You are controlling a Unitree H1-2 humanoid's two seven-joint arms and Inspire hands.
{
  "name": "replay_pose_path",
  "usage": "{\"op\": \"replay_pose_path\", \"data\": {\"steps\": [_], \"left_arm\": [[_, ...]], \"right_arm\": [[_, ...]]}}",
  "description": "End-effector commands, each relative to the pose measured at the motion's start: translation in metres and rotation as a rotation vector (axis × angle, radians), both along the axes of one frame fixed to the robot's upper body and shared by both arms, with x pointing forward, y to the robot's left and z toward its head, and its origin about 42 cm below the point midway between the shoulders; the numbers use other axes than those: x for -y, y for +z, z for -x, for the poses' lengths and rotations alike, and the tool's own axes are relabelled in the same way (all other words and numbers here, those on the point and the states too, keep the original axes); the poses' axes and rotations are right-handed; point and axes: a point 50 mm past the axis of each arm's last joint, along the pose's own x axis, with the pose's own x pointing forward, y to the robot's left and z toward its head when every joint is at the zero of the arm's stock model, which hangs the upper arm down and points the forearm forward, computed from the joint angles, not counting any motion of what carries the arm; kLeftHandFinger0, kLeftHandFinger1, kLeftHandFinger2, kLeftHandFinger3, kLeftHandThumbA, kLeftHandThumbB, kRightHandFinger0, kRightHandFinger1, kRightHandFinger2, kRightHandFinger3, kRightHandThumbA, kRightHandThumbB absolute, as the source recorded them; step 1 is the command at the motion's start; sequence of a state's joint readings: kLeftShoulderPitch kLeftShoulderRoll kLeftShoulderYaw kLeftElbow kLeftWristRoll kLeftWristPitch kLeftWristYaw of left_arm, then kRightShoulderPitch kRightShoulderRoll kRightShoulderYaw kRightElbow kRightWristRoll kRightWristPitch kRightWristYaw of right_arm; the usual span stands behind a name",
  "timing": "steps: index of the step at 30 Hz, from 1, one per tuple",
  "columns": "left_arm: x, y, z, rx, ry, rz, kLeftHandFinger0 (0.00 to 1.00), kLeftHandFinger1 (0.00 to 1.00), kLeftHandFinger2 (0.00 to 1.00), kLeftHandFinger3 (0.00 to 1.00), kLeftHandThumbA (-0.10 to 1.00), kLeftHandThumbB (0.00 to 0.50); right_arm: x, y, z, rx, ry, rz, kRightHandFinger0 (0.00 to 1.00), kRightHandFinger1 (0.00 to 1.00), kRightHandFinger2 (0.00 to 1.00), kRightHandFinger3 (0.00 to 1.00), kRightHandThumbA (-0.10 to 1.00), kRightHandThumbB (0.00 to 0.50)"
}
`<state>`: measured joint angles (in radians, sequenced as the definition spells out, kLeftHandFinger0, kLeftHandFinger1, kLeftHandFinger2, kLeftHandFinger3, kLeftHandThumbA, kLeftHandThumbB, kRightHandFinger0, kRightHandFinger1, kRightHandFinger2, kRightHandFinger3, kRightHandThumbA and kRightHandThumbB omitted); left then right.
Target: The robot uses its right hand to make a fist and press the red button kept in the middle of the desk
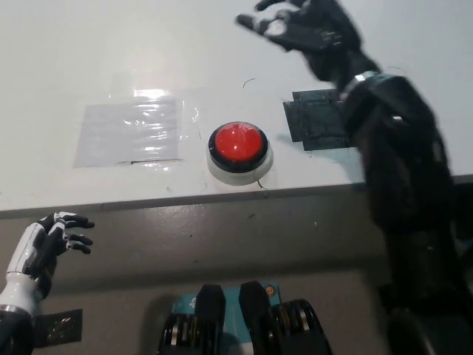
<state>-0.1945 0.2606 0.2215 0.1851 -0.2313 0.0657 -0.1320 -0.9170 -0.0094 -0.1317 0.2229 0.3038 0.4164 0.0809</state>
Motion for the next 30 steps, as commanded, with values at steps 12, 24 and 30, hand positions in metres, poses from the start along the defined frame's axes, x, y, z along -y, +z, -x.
{"op": "replay_pose_path", "data": {"steps": [12, 24, 30], "left_arm": [[-0.012, 0.015, -0.001, 0.055, -0.011, -0.009, 0.35, 0.34, 0.42, 0.53, 0.64, 0.074], [-0.013, 0.019, -0.007, 0.053, -0.015, -0.024, 0.38, 0.37, 0.45, 0.55, 0.65, 0.087], [-0.012, 0.017, -0.007, 0.052, -0.020, -0.025, 0.38, 0.37, 0.45, 0.54, 0.66, 0.082]], "right_arm": [[0.190, 0.008, 0.085, 0.169, -0.349, -0.002, 0.02, 0.21, 0.42, 0.44, 1.00, 0.123], [0.282, -0.092, 0.180, -0.029, -0.664, 0.013, 0.00, 0.12, 0.36, 0.39, 1.00, 0.133], [0.298, -0.124, 0.202, -0.105, -0.738, 0.042, 0.00, 0.17, 0.44, 0.48, 1.00, 0.139]]}}
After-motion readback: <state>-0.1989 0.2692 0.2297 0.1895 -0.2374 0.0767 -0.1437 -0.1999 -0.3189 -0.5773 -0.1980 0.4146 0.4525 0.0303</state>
